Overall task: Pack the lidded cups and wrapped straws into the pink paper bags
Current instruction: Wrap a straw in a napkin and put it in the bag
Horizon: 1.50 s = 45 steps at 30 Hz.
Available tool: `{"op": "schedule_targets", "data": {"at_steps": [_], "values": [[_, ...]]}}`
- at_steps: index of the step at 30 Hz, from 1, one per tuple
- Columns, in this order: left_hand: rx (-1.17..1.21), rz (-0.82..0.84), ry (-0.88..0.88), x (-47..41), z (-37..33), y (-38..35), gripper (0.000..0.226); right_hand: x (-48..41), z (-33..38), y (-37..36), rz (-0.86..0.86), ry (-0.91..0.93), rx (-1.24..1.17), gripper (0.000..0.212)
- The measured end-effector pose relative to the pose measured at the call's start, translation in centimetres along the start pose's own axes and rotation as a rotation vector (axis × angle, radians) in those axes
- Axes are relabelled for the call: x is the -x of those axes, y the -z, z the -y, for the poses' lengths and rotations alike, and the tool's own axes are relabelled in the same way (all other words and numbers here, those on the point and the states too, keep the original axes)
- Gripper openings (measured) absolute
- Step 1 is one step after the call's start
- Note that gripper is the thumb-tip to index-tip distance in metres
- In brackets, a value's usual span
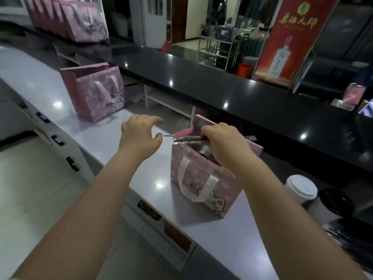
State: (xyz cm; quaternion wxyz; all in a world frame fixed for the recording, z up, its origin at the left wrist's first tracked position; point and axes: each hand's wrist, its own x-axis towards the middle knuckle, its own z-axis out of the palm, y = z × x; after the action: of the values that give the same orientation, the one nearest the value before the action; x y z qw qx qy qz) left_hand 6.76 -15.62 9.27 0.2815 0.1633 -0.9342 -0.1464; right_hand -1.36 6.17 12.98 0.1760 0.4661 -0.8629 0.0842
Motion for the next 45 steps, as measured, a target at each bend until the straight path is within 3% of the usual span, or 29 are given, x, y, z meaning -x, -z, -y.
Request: {"op": "schedule_targets", "data": {"at_steps": [7,16,21,25,28,33,41,45], "values": [[0.196,0.184,-0.216,-5.9,0.1,-3.4,0.036,-2.0,-3.2,-3.2,0.182,-0.168,-0.036,0.006],[0.4,0.424,-0.428,-10.6,-1.4,-7.8,0.03,-2.7,-5.3,-5.7,0.35,-0.425,-0.288,0.004],[0.37,0.584,-0.54,-11.5,-1.5,-9.4,0.047,-3.1,-6.7,-6.4,0.416,-0.541,-0.23,0.007],[0.207,0.655,-0.602,-12.3,-0.9,-9.7,0.075,-3.4,-6.8,-7.3,0.495,-0.6,-0.026,0.013],[0.157,0.648,-0.657,-12.2,-0.9,-9.7,0.087,-3.7,-6.4,-7.5,0.525,-0.615,0.013,0.023],[0.058,0.6,-0.729,-11.7,-1.0,-9.3,0.086,-4.0,-5.0,-7.0,0.58,-0.65,0.073,0.065],[0.099,0.333,-0.841,-11.1,-3.6,-7.2,0.051,-2.0,-2.0,-2.5,0.346,-0.782,0.005,0.059],[0.176,0.334,-0.904,-9.7,-7.4,-6.4,0.044,0.9,-0.9,0.5,0.261,-0.89,0.063,0.052]]}}
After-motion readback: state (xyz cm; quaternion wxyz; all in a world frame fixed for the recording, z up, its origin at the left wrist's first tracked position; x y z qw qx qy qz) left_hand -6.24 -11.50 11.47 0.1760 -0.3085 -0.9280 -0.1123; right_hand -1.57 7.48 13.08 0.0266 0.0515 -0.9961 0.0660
